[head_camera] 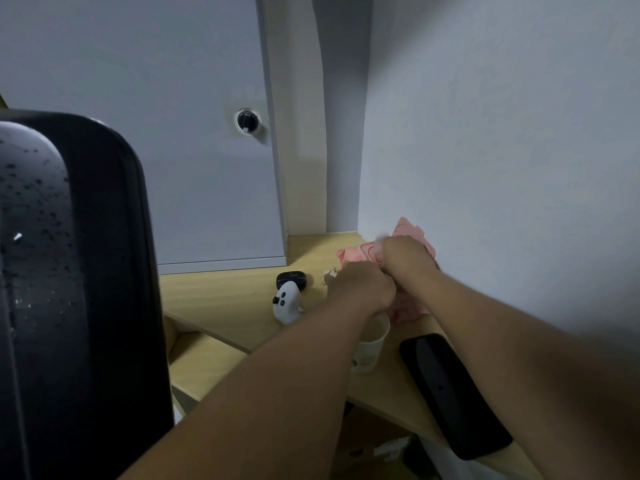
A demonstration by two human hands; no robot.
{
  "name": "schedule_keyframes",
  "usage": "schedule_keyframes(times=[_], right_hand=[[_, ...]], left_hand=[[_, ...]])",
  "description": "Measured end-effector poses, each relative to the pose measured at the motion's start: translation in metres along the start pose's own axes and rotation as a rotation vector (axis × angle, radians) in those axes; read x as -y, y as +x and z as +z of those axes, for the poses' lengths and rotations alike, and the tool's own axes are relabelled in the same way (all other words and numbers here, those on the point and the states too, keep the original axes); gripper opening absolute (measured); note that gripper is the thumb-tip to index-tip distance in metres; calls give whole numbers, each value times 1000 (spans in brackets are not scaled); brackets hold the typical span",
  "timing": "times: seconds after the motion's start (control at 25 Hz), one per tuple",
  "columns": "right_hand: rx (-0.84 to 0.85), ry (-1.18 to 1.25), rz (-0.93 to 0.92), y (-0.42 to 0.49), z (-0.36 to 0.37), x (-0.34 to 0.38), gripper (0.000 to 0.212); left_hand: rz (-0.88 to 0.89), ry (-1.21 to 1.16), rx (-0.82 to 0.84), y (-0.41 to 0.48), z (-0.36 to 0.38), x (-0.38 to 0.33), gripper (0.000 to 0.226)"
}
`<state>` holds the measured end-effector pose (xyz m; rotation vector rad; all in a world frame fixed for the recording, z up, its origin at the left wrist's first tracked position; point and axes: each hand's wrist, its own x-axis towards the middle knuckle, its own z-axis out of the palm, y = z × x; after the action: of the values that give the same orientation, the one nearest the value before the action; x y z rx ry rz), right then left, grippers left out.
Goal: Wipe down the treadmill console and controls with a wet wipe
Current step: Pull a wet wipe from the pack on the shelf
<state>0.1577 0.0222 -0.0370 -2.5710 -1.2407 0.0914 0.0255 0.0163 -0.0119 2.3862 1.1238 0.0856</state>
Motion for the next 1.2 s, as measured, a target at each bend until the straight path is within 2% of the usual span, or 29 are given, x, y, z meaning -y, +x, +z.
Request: schedule_keyframes(times=[0.08, 0.12, 0.2, 0.28, 0.36, 0.48, 0.52, 0.56, 0.64, 0.68, 0.76, 0.84, 0.88, 0.92, 1.0, 1.08, 1.2], right_hand=[[179, -46, 69, -1, -17, 7, 16], [213, -97, 75, 2, -20, 9, 20], [142, -151, -18, -1, -26, 6, 20], [-6, -114, -54, -8, -35, 0, 9], [-50, -22, -38, -11, -45, -5, 7], [-95, 162, -38, -16, -54, -3, 20], [-91, 186, -29, -18, -54, -2, 28], [-72, 108, -39, -20, -51, -2, 29], [-69, -19, -71, -24, -48, -2, 16], [-110, -2, -86, -26, -51, 0, 11], [-197, 163, -99, -27, -58, 0, 17], [-159, 303, -50, -26, -66, 0, 17], [-104, 288, -26, -25, -70, 1, 13], [-47, 212, -17, -28, -73, 4, 9], [15, 49, -60, -30, -70, 6, 16], [-76, 35, -135, -32, -66, 6, 18], [-278, 347, -137, -32, -70, 2, 26]], left_hand=[[6, 3, -9, -1, -2, 0, 41], [23, 2, -16, -2, -2, -1, 41], [46, 7, 28, -3, -4, -2, 36], [77, 4, 72, 2, -2, -1, 29], [72, 15, 96, 6, 1, 0, 26], [44, 12, 134, 13, 4, -1, 29], [40, 17, 143, 14, 4, -1, 30], [41, 15, 149, 14, 3, -1, 31], [62, -21, 135, 19, 4, 1, 35], [62, -26, 132, 20, 6, 2, 36], [69, 10, 135, 21, 9, 2, 36], [92, 78, 127, 21, 11, 4, 32], [101, 105, 130, 21, 10, 4, 30], [113, 121, 130, 21, 10, 3, 29], [138, 147, 133, 20, 9, 4, 30], [125, 111, 128, 19, 9, 4, 32], [120, 112, 87, 18, 8, 4, 33]])
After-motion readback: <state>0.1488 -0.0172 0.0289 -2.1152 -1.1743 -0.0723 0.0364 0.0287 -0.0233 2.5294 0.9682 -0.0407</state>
